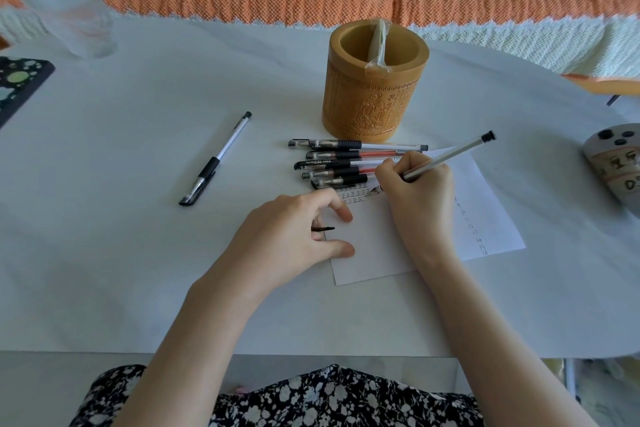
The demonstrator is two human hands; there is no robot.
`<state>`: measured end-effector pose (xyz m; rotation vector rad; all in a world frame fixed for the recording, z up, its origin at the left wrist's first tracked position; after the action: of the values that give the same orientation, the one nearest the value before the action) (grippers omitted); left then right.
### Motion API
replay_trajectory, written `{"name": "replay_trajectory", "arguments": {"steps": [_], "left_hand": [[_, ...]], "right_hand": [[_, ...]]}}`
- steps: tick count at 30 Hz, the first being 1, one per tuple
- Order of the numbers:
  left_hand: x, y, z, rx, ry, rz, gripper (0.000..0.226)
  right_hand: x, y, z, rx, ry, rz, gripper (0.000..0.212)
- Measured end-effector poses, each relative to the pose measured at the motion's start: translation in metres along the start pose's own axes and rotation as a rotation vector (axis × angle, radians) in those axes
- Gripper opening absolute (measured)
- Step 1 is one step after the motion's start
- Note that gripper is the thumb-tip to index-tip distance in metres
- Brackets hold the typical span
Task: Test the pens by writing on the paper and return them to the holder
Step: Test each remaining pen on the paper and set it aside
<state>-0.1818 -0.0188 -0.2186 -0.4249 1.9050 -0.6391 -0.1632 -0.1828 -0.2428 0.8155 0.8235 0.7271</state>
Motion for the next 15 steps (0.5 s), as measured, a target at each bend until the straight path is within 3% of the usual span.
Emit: {"name": "replay_trajectory", "arguments": {"steps": [15], "left_hand": [[0.0006, 0.0012, 0.0017, 0.009, -0.004, 0.008, 0.028]], "right_hand": [[-0.0014, 0.0008, 0.0003, 0.012, 0.006, 0.029, 0.04]]}}
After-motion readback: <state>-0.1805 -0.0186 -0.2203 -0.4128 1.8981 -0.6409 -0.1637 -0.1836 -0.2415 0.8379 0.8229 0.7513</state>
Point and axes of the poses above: each hand's wrist, its own z-axis towards the middle knuckle, its own x-axis out of the palm, y = z × x, the point moved 2 cm from there along z, towards the middle knuckle, and after that the axes turned 10 degrees about -x, right-handed, at the moved point
